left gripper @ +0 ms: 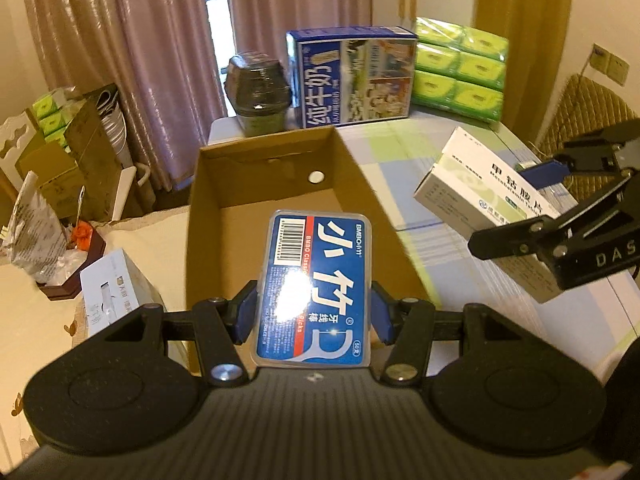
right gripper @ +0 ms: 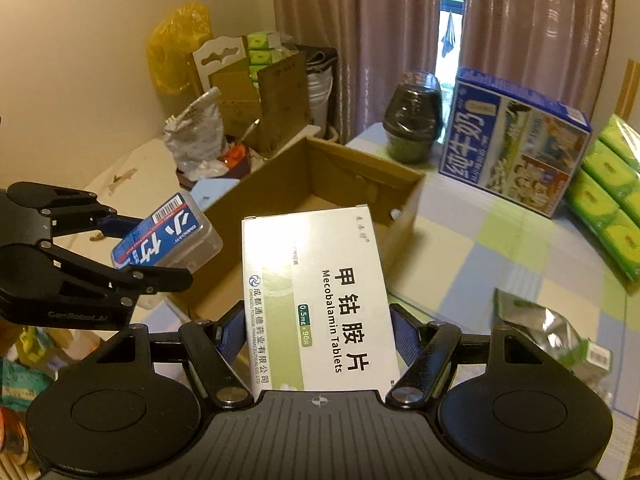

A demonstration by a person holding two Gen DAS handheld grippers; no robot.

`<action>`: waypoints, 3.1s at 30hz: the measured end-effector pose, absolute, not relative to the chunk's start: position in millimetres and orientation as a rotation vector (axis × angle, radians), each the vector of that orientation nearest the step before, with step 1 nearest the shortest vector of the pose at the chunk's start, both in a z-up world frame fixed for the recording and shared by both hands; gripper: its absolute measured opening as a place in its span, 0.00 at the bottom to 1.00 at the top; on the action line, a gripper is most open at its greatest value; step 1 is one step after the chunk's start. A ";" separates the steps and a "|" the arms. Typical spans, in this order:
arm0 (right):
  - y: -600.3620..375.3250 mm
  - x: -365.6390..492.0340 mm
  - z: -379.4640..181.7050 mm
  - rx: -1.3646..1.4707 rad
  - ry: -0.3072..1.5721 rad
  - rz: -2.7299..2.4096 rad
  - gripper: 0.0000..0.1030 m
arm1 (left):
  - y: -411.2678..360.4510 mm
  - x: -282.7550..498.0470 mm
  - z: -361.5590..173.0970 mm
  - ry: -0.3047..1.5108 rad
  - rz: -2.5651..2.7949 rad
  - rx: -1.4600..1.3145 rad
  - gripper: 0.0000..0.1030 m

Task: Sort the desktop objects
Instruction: 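Carry the floss box with the left tool while the right tool carries the tablet box toward the cardboard box, then lower the floss box into the cardboard box and open the left tool, then lower the tablet box into the cardboard box and open the right tool, then move both tools over to the remaining items on the table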

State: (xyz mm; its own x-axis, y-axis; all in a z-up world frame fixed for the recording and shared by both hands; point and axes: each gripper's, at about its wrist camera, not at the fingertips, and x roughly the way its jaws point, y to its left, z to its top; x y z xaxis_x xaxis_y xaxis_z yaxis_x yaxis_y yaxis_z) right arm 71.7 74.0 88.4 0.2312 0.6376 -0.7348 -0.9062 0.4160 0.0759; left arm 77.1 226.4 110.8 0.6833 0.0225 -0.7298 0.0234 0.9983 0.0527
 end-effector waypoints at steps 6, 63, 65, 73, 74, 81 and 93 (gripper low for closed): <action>102.3 82.1 80.1 -0.394 0.799 1.090 0.68 | 255.8 98.8 102.7 0.837 0.014 0.037 0.50; 100.6 115.2 56.2 -0.164 0.823 1.002 0.90 | 277.9 108.6 36.3 0.881 0.032 -0.019 0.61; 86.9 114.8 59.1 -0.161 0.820 0.992 0.91 | 271.5 106.2 40.0 0.878 0.029 -0.015 0.62; 26.2 109.2 67.2 -0.183 0.812 0.956 0.94 | 247.9 90.9 59.4 0.851 0.021 -0.017 0.66; 17.2 108.0 67.4 -0.190 0.808 0.949 0.95 | 244.4 88.8 62.6 0.846 0.017 -0.018 0.68; -52.2 108.9 67.4 -0.190 0.801 0.877 0.98 | 211.7 79.9 85.0 0.806 -0.021 0.006 0.77; -193.9 135.3 64.6 -0.185 0.803 0.677 0.98 | 135.8 81.3 107.5 0.756 -0.153 0.051 0.95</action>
